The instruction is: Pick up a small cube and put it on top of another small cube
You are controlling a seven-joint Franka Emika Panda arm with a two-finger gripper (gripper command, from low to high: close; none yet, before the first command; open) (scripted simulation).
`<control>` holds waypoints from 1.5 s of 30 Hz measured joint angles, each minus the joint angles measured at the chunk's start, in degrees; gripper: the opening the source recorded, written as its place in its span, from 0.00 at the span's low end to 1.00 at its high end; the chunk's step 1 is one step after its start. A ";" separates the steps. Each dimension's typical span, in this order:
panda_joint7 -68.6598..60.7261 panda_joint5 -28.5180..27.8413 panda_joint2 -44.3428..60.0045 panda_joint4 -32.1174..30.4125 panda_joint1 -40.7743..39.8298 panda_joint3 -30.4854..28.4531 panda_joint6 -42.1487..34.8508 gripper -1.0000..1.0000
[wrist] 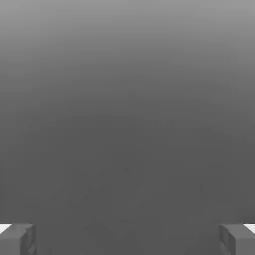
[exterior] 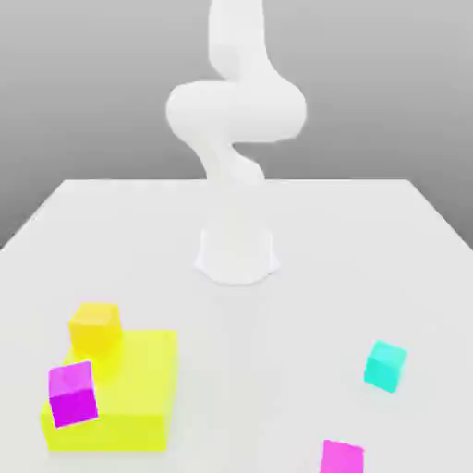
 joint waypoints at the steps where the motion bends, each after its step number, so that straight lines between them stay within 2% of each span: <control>1: 1.33 -0.59 2.25 0.00 -0.58 0.96 0.62 0.50; 16: 21.01 -10.59 33.65 0.04 -4.99 10.96 9.19 0.50; 23: 28.56 -12.94 47.83 -0.05 -3.00 11.61 13.47 0.50; 30: 32.71 -10.89 61.06 -0.18 -1.06 12.50 18.76 0.50; 34: 35.33 -13.73 69.43 1.51 1.62 9.41 24.76 0.50; 35: 35.67 -14.18 70.51 1.75 2.02 8.92 25.57 0.00; 41: 35.86 -14.42 71.06 1.87 2.21 8.69 26.08 0.00; 45: 33.76 -11.55 64.99 0.45 0.20 11.31 21.47 0.00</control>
